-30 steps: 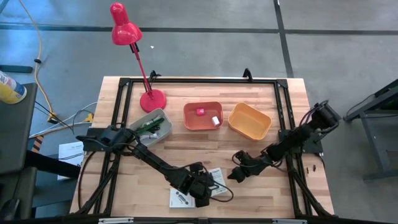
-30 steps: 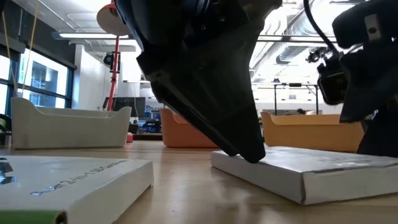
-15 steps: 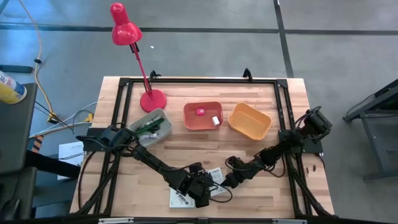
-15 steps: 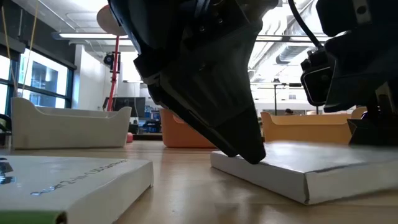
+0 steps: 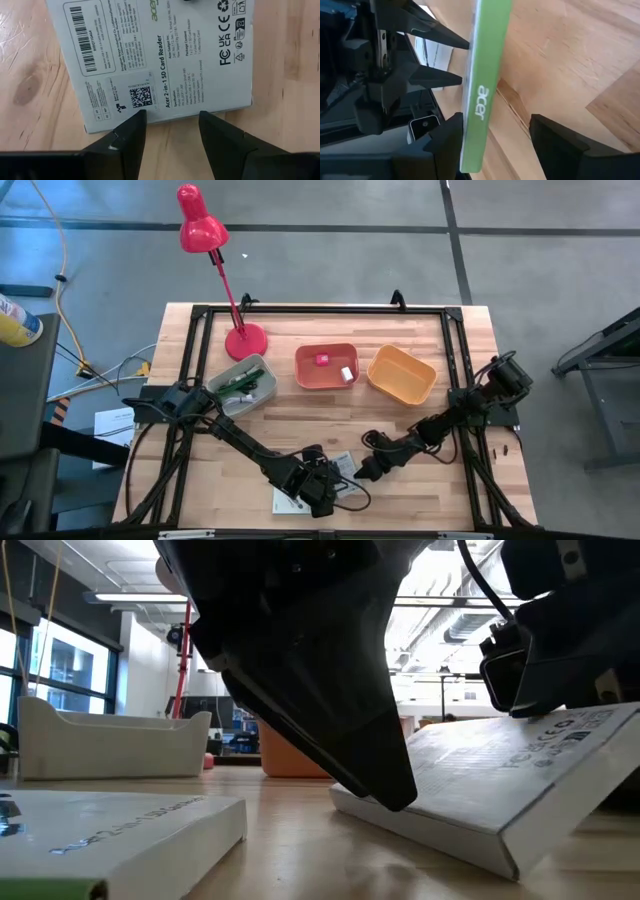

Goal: Pick and place items into bin
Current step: Put the right white box into the yellow bin

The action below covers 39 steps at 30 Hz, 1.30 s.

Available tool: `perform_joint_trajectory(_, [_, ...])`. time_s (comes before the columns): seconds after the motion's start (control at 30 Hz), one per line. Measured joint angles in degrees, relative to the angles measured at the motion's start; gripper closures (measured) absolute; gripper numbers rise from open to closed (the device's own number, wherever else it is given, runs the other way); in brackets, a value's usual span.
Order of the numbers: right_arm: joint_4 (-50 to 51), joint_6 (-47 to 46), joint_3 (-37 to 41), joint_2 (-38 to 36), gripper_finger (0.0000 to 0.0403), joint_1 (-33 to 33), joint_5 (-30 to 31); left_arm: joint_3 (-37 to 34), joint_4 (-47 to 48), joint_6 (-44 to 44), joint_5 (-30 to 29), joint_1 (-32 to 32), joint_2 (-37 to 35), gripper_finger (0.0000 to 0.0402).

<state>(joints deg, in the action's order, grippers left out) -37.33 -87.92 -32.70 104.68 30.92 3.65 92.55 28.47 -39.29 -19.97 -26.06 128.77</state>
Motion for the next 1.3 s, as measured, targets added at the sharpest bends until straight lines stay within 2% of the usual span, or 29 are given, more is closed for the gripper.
perform_joint_trajectory(0.27, [4.03, 4.50, -4.20, 0.32, 0.0201, -0.53, 1.14, 0.00, -0.07, 0.00, -0.46, -0.02, 0.02, 0.0229])
perform_joint_trajectory(0.47, [4.88, 5.95, -4.97, 0.35, 0.0220, -0.63, 5.01, 0.00, -0.15, -0.02, -0.59, -0.02, 0.02, 0.0229])
perform_joint_trajectory(1.0, [4.61, 8.34, -4.90, 0.33, 0.0335, -0.66, 5.06, -0.07, -0.96, 0.26, -0.65, 0.13, 0.02, 0.0229])
perform_joint_trajectory(1.3, [4.62, 8.63, -4.93, 0.31, 0.0332, -0.66, 4.76, -0.07, -1.27, 0.37, -1.21, 0.15, 0.02, 0.0229])
